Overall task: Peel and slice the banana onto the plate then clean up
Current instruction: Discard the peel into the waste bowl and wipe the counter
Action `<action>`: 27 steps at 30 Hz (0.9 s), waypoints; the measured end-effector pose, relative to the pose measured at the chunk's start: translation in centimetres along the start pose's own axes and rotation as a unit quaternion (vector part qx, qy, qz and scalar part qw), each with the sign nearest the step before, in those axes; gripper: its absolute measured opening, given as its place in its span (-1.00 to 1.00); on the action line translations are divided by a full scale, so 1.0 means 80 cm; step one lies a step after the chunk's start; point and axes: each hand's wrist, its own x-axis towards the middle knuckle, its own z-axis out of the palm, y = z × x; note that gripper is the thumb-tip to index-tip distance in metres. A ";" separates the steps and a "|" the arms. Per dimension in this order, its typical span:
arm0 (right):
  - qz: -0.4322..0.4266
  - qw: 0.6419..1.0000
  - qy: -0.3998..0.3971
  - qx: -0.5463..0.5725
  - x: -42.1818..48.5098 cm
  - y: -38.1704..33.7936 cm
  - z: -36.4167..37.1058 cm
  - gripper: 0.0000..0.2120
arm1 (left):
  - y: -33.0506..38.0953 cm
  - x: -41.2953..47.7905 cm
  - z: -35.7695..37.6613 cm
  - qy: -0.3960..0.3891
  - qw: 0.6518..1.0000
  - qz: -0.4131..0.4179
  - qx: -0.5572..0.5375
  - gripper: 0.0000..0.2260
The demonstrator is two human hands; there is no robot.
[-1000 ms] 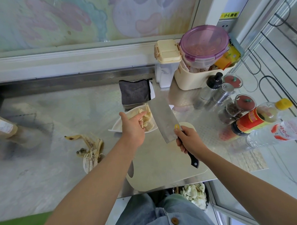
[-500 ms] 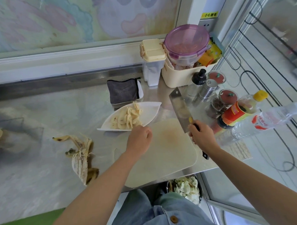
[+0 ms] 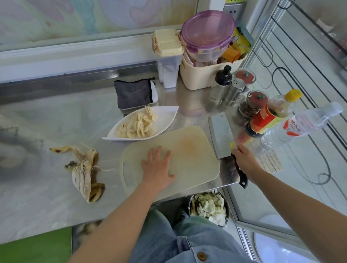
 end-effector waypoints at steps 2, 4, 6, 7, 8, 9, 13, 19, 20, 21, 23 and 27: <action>-0.014 1.000 -0.004 -0.025 -0.002 -0.001 0.000 -0.82 | 0.000 -0.004 0.003 -0.006 1.000 -0.004 0.001 -0.23; -0.024 0.998 -0.020 -0.050 -0.005 -0.002 0.000 -0.74 | 0.001 -0.008 0.004 -0.004 1.000 -0.004 0.004 -0.20; -0.030 0.995 -0.028 -0.088 -0.004 0.003 0.002 -0.57 | 0.001 -0.011 0.006 -0.013 1.000 -0.003 0.005 -0.10; -0.036 0.992 -0.019 -0.120 -0.001 0.007 0.003 -0.50 | 0.001 -0.013 0.007 -0.027 1.000 -0.004 0.002 -0.01; -0.040 0.987 -0.006 -0.155 0.002 0.011 0.005 -0.45 | 0.001 -0.016 0.009 -0.043 0.999 -0.002 -0.004 0.10; -0.046 0.981 0.005 -0.188 0.004 0.013 0.006 -0.41 | 0.000 -0.019 0.011 -0.056 0.998 0.001 -0.010 0.19; -0.078 0.961 0.042 -0.263 0.006 0.017 0.012 -0.41 | -0.002 -0.023 0.017 -0.059 0.998 0.012 -0.012 0.28; -0.099 0.929 0.079 -0.348 -0.005 0.002 0.032 -0.40 | -0.008 -0.024 0.019 -0.065 0.998 0.009 -0.015 0.27; -0.151 0.925 0.072 -0.340 -0.008 0.000 0.037 -0.37 | -0.010 -0.025 0.019 -0.066 0.998 0.008 -0.017 0.26; -0.210 0.920 0.045 -0.328 -0.011 -0.001 0.044 -0.34 | -0.013 -0.027 0.020 -0.067 0.998 0.009 -0.020 0.26; -0.304 0.894 -0.054 -0.326 -0.022 -0.005 0.060 -0.31 | -0.018 -0.031 0.020 -0.070 0.997 0.010 -0.024 0.25; -0.330 0.813 -0.190 -0.440 -0.043 -0.002 0.096 -0.27 | -0.033 -0.039 0.024 -0.065 0.998 0.008 -0.026 0.23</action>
